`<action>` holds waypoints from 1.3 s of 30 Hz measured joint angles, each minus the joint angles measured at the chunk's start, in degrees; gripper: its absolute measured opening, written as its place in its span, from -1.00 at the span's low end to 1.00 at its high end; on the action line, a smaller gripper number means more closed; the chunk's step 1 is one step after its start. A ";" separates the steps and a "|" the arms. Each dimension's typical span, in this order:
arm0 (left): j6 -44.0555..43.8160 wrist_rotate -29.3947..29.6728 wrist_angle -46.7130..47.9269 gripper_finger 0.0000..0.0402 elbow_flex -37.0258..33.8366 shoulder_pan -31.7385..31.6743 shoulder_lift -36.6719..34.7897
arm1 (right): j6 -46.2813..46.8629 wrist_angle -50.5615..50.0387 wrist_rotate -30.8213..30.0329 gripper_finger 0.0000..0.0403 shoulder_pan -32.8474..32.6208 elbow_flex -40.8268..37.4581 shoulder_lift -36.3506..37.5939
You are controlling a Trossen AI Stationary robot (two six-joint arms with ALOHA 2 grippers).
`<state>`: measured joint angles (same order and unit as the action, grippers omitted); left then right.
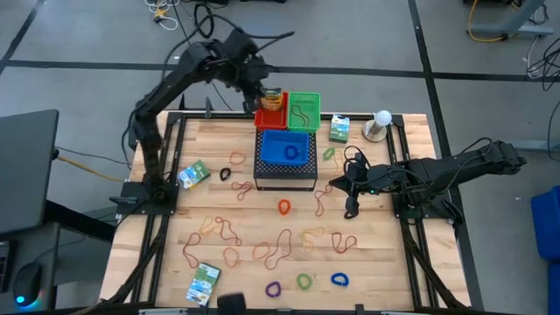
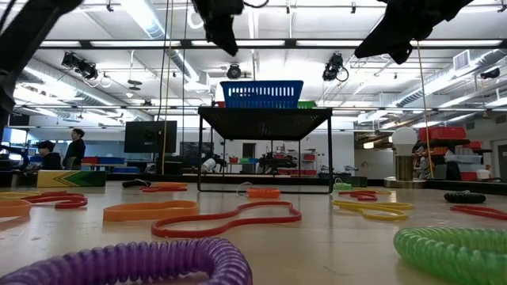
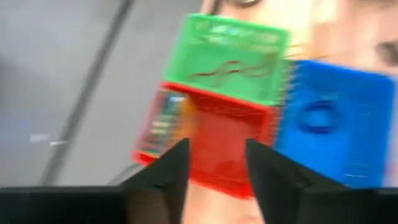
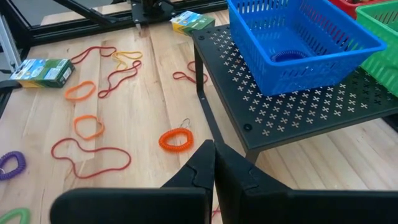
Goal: Pick & Place Office Desk Supplies
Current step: Put the green spring keychain into the blue bin on the shelf
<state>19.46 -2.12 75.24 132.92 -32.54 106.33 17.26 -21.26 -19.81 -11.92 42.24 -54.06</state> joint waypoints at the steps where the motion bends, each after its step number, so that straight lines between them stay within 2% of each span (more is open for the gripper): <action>1: -0.83 -1.65 -0.38 -0.40 -1.68 0.59 -1.35 | 0.02 0.00 -0.02 -0.94 0.00 0.00 0.00; 5: -2.00 -7.49 -9.81 -0.85 -14.33 4.09 -8.69 | 0.78 0.00 -0.08 -0.94 0.00 0.00 0.00; 7: -4.78 -8.82 -18.18 -0.95 -23.81 5.71 -13.68 | 1.36 0.00 -0.71 -0.94 0.00 0.00 0.00; 11: -13.05 -6.35 -36.92 -0.95 -44.46 9.68 -24.52 | 1.46 0.01 -1.09 -0.94 0.00 0.00 0.02; 14: -19.67 -1.59 -49.72 -0.94 -58.47 13.89 -31.97 | 1.74 0.04 -1.10 -0.94 0.00 0.00 0.02; 19: -31.18 5.35 -68.00 -0.94 -76.34 22.10 -41.43 | 4.93 0.01 -0.33 -0.94 0.00 0.00 0.02; 23: -38.87 8.12 -72.74 -0.92 -83.64 25.81 -43.00 | 7.13 -0.68 5.00 -0.94 0.79 0.00 0.02; 26: -39.68 12.36 -75.30 -0.96 -88.25 29.36 -43.00 | 10.83 -2.62 6.16 -0.94 1.10 0.17 0.02; 30: -37.52 19.45 -90.21 -0.97 -98.16 34.90 -43.00 | 15.94 -11.09 2.54 -0.94 -1.78 3.71 -2.04; 35: -40.15 20.29 -110.34 -0.97 -109.19 38.28 -43.00 | 26.31 -21.28 0.75 -0.94 -7.03 9.68 -10.23; 39: -41.19 19.99 -117.97 -0.96 -113.88 40.34 -44.66 | 39.62 -22.65 4.21 -0.94 -11.59 11.36 -16.71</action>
<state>-21.73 17.87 -42.73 19.03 7.80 61.67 56.87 -43.91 -15.60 -23.51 53.60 -70.77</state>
